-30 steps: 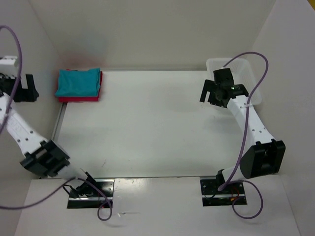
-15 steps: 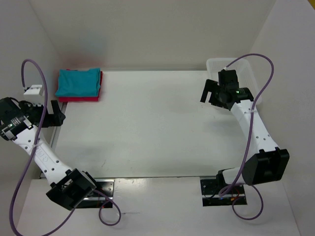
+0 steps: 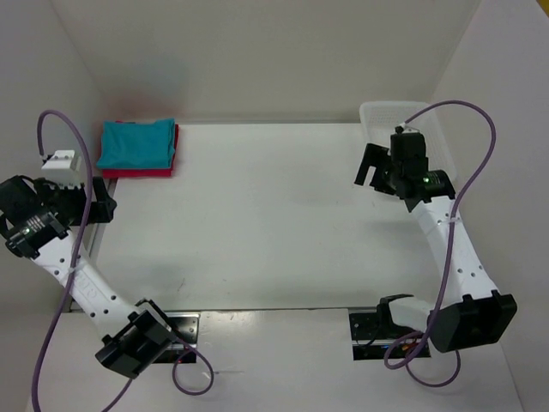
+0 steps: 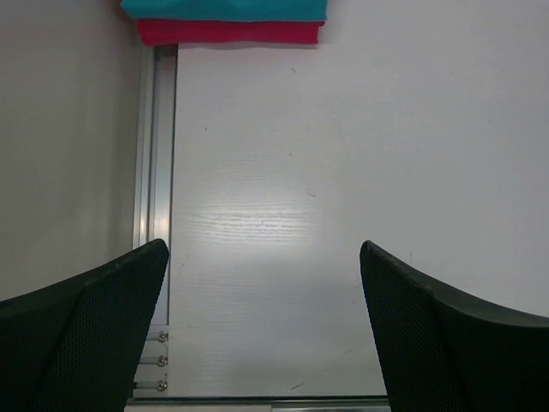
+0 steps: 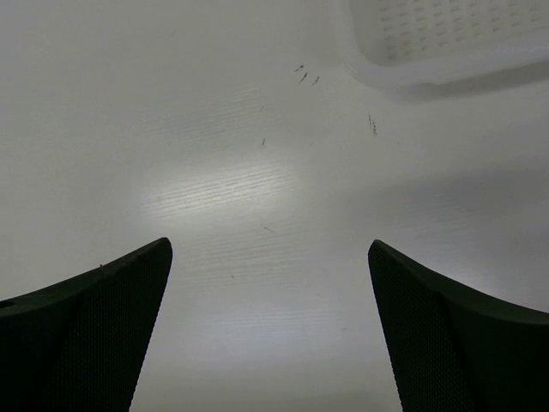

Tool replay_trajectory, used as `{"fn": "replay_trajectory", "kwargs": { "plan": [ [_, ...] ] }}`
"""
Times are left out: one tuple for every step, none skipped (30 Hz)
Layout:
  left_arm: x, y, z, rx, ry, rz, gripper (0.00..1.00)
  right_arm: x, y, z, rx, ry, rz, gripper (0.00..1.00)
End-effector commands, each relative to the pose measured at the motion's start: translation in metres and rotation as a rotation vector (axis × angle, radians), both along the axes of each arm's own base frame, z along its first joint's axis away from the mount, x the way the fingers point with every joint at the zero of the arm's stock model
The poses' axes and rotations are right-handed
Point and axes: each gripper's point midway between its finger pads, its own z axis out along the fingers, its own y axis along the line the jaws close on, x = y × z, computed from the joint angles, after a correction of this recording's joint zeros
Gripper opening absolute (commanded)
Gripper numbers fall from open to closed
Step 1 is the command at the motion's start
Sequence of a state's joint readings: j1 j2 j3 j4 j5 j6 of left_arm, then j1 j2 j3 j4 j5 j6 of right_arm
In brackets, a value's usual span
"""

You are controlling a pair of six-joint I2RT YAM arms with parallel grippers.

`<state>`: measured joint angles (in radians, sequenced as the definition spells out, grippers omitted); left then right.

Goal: Fold and stack the t-shirts
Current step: Put the neatly folded tshirt into the corner of the board with the left arm

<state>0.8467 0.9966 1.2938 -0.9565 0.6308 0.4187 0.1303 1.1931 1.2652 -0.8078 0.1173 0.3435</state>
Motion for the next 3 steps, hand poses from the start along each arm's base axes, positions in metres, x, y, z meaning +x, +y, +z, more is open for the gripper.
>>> {"fn": "replay_trajectory", "kwargs": {
  "plan": [
    [0.0021,-0.0018,0.0126,0.028,-0.044,-0.007,0.99,0.0000,0.0000,0.0096,0.000,-0.054,0.009,1.00],
    [0.0015,-0.0002,0.0120,0.033,-0.039,0.001,0.99,-0.0002,0.0016,0.0096,0.006,-0.053,0.016,1.00],
    [0.0025,-0.0028,0.0087,0.026,-0.033,-0.009,0.99,0.0015,0.0019,0.0111,0.007,-0.062,0.016,1.00]
  ]
}}
